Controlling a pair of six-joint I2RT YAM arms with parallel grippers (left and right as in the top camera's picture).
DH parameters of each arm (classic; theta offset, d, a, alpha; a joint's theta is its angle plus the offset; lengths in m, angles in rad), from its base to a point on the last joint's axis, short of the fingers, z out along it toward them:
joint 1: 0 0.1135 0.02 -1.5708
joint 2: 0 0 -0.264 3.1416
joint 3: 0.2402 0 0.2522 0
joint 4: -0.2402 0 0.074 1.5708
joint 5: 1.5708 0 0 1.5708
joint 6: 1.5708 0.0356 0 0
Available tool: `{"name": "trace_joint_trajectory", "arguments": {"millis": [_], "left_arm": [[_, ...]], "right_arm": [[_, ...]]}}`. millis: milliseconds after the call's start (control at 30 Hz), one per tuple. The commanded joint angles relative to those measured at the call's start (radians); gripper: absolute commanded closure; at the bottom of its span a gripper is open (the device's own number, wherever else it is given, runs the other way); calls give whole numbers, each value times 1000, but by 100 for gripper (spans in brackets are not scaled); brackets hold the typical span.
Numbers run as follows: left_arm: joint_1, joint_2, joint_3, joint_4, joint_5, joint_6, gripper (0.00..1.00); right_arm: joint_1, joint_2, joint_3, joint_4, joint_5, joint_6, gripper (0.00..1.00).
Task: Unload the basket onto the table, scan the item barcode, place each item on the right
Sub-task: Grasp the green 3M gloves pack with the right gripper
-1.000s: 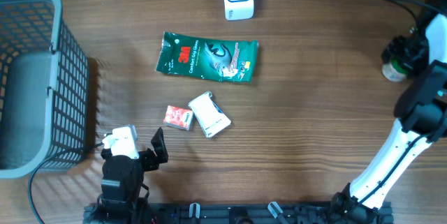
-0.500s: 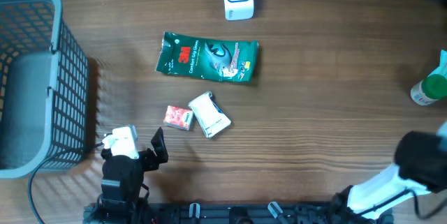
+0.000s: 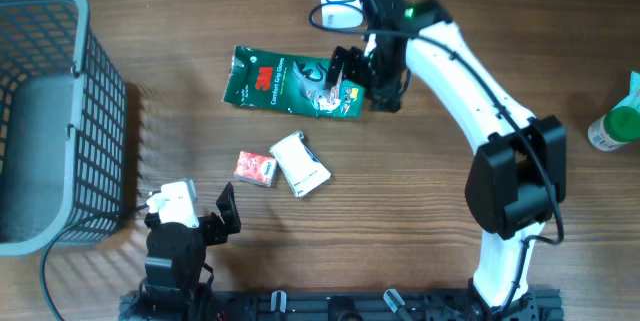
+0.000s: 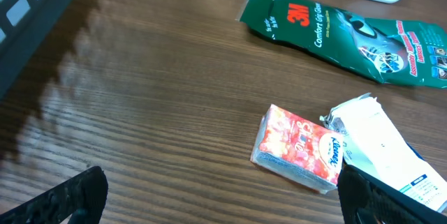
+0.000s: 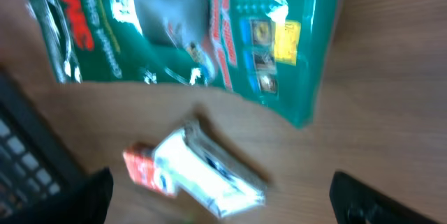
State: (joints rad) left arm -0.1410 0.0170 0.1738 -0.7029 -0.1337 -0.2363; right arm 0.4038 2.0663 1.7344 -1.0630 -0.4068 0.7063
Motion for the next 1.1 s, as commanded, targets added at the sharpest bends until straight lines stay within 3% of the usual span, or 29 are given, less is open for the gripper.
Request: {"name": "trace_joint_trajectory", "arguments": {"millis": [0,200,267,467,500,533,567,600,733,933,967,1067], "left_arm": [[6,-2,-8,2,-10,19,0],[6,-2,-8,2,-10,19,0],[6,-2,-8,2,-10,19,0],[6,-2,-8,2,-10,19,0],[6,-2,-8,2,-10,19,0],[6,-2,-8,2,-10,19,0],[6,-2,-8,2,-10,19,0],[6,-2,-8,2,-10,19,0],[6,-2,-8,2,-10,19,0],[6,-2,-8,2,-10,19,0],[6,-2,-8,2,-10,19,0],[6,-2,-8,2,-10,19,0]], "right_arm": [[-31,15,-174,164,-119,89,0],[-71,15,-290,243,69,112,0],[-71,16,-343,361,20,140,0],[-1,97,-544,876,-157,440,0],[10,112,-544,909,-172,446,8],[20,123,-544,931,-169,444,26],[24,126,-544,935,-163,419,53],[24,126,-543,941,-165,343,96],[-5,82,-542,919,-289,304,96],[-141,-251,-541,727,-397,311,96],[-149,-331,-541,657,-347,379,96],[-149,-465,-541,333,-157,849,95]]}}
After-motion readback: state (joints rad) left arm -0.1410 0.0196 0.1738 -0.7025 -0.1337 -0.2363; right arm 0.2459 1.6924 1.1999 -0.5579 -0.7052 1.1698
